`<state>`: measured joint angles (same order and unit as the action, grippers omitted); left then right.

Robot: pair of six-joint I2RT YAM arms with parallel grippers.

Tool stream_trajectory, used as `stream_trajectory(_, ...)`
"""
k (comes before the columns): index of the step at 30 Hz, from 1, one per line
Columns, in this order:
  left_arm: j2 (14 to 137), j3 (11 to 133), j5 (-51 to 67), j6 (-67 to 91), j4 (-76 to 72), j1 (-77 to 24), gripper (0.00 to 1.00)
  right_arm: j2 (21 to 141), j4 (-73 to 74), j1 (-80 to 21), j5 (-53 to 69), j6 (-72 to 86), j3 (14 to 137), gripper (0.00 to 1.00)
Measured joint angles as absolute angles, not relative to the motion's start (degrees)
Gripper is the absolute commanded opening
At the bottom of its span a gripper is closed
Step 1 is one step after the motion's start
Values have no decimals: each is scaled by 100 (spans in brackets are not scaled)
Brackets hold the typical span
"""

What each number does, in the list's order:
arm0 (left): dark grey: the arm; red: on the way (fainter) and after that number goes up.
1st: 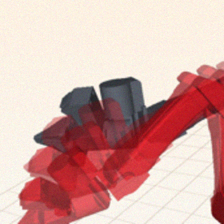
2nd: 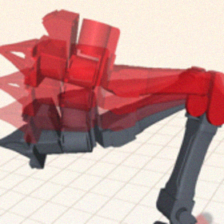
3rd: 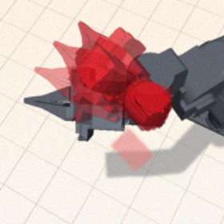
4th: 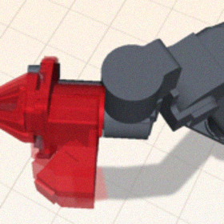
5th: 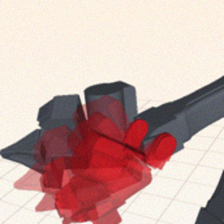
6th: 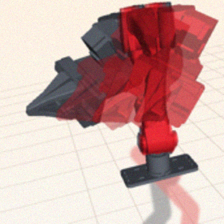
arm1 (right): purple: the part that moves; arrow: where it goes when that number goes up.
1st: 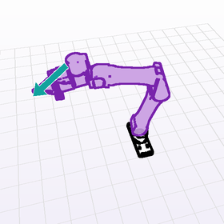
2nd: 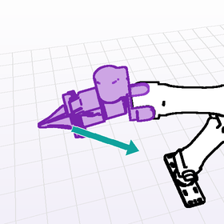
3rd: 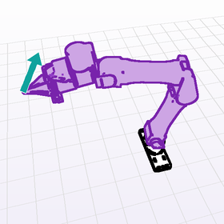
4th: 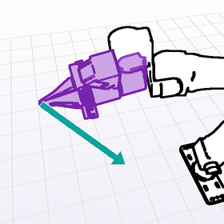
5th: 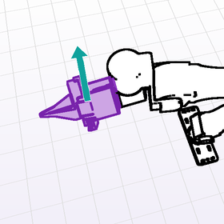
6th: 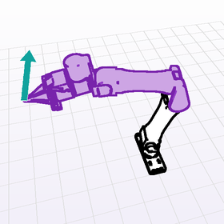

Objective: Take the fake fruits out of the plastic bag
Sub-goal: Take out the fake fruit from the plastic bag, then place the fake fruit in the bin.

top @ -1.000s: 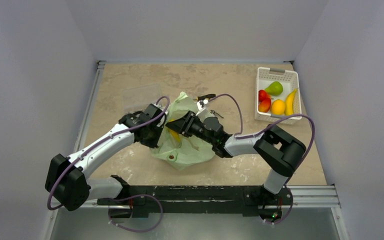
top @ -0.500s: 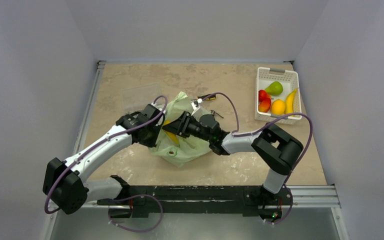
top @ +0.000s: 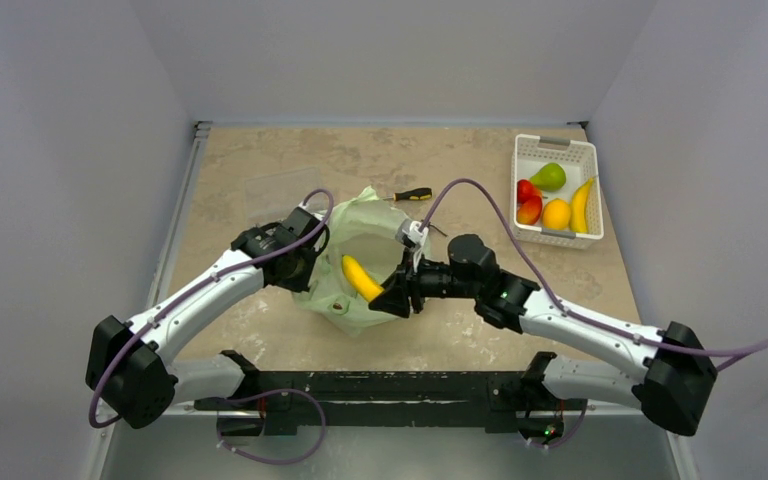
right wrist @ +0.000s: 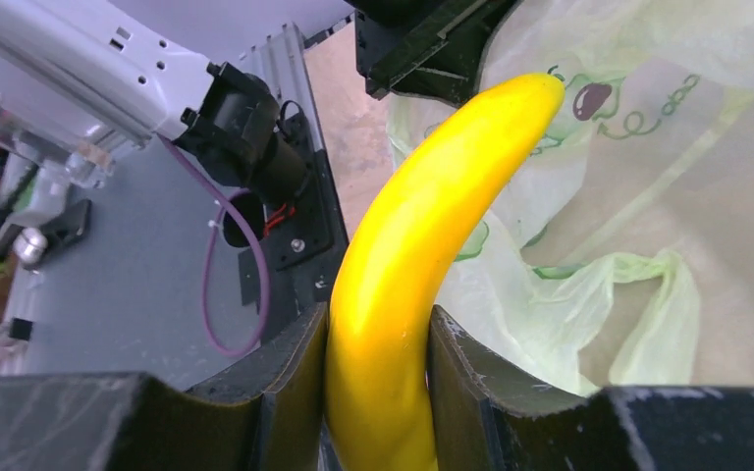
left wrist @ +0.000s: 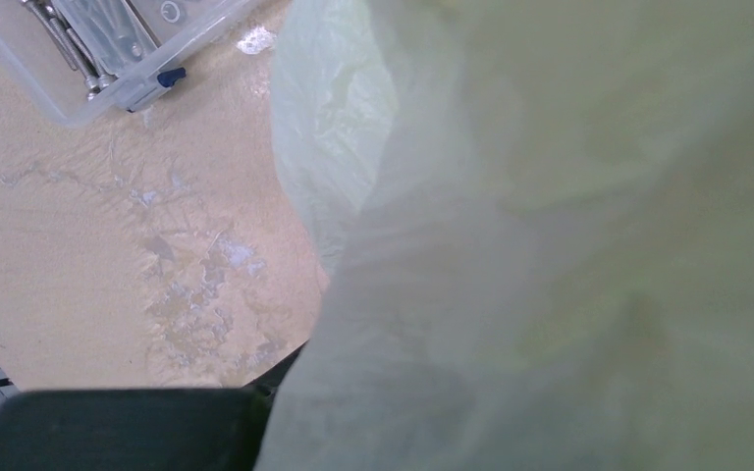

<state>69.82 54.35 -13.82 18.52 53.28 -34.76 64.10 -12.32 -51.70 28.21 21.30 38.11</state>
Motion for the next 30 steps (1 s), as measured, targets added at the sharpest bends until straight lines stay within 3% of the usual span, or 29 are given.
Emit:
stream_trajectory(3, 6982, 5443, -1354, 1892, 5345, -3450, 2, 5913, -613, -5172, 2561, 1669, 3935, 0)
stream_trajectory(7, 6984, 5496, -1160, 1885, 5352, -3417, 45, 5181, -40, -5172, 1273, 1247, 4235, 0)
stream_trajectory(11, 6954, 5509, -950, 1887, 5345, -3411, 68, 4493, -86, -5168, -631, 980, 4285, 0)
stream_trajectory(15, 6490, 5507, -808, 1887, 5293, -3382, 74, 4508, -82, -4897, -2344, 777, 4449, 0)
stream_trajectory(20, 5616, 5487, -810, 1890, 5122, -3376, 82, 5398, -23, -3839, -3461, 770, 4971, 0)
stream_trajectory(24, 4869, 5406, -882, 1890, 4987, -3376, 90, 6523, 307, -2749, -3667, 1002, 5513, 0)
stream_trajectory(30, 3983, 5227, -1072, 1890, 4755, -3376, 93, 8302, 792, -1210, -3430, 1201, 6630, 0)
